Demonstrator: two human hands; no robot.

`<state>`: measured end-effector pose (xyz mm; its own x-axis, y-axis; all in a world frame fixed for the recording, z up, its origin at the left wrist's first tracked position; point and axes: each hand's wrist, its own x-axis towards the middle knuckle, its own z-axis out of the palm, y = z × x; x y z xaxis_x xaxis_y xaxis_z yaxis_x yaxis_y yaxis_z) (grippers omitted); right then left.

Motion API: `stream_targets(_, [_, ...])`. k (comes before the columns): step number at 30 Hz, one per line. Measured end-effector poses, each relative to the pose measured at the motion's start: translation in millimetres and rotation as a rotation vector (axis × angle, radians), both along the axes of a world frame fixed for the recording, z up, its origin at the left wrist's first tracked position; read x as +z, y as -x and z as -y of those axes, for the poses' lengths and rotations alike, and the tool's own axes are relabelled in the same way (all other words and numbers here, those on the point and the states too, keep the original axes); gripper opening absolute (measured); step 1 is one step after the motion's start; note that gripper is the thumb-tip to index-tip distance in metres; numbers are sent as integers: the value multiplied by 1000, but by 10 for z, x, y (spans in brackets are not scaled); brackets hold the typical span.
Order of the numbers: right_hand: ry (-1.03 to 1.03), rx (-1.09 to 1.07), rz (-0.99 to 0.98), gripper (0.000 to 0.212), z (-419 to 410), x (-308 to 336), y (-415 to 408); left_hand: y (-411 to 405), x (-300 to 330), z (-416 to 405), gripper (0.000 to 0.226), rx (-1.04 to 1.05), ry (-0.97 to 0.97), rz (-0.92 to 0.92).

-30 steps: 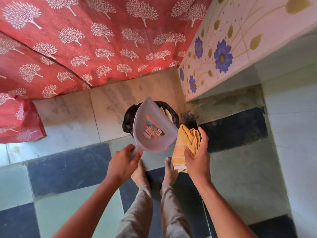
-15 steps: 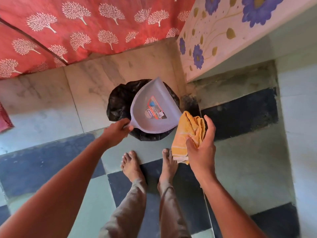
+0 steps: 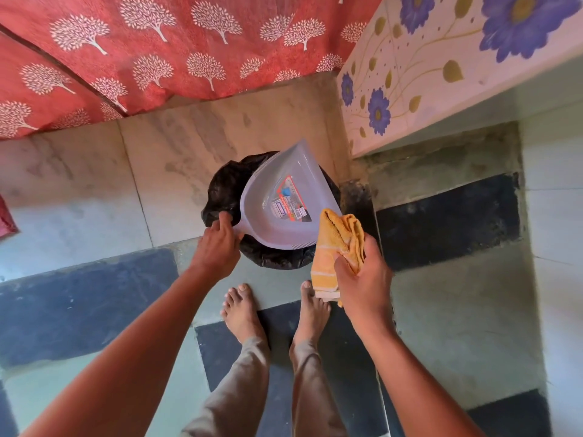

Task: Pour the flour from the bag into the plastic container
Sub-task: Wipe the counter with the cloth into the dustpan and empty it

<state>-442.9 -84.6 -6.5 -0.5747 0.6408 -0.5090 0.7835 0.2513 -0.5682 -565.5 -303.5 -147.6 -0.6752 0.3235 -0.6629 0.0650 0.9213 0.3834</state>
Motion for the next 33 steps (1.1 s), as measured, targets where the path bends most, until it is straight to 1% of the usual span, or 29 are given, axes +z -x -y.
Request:
stream_targets(2, [3,33,-10,30,0,71,34,7,38,-1,36,1,13,-2])
stream_targets(4, [16,55,-23,31,6,187,47,7,220,-33,47,15,-8,-62])
stream_targets(5, [22,62,-31,32,12,248,47,-5,366,-69,49,66,-57,-95])
stream_targets(7, [24,87,-56,35,30,464,54,-48,799,-165,43,249,-212,-113])
stream_targets(8, [23,106,-66,36,39,612,55,-79,1062,-222,39,337,-301,-82])
stream_targets(9, [23,128,-73,37,53,773,57,-112,1361,-300,37,420,-389,2])
stream_targets(11, [32,173,-91,39,77,1118,39,-190,1980,-478,40,578,-565,302])
stream_targets(12, [33,195,-102,40,90,1318,24,-230,2284,-557,42,623,-632,438])
stream_targets(14, [18,235,-136,42,129,1777,-28,-312,2910,-681,47,665,-697,583])
stream_targets(19, [-8,280,-320,49,161,2921,-240,-501,4307,-854,53,719,-799,717])
stream_targets(21, [-2,291,-424,53,142,3371,-330,-562,4806,-905,48,709,-879,722])
stream_targets(23, [-4,284,-508,55,121,3869,-451,-625,5317,-958,38,668,-932,677])
stream_targets(26, [35,180,-592,48,95,4455,-672,-732,5884,-1039,26,634,-946,620])
stream_targets(29, [67,-32,-665,41,-72,4866,-906,-821,6330,-1193,19,591,-954,621])
stream_targets(31, [4,-143,-701,32,-245,5045,-1062,-889,6541,-1331,18,567,-984,670])
stream_targets(33, [-71,-264,-706,26,-445,5149,-1243,-960,6722,-1521,21,538,-1026,751])
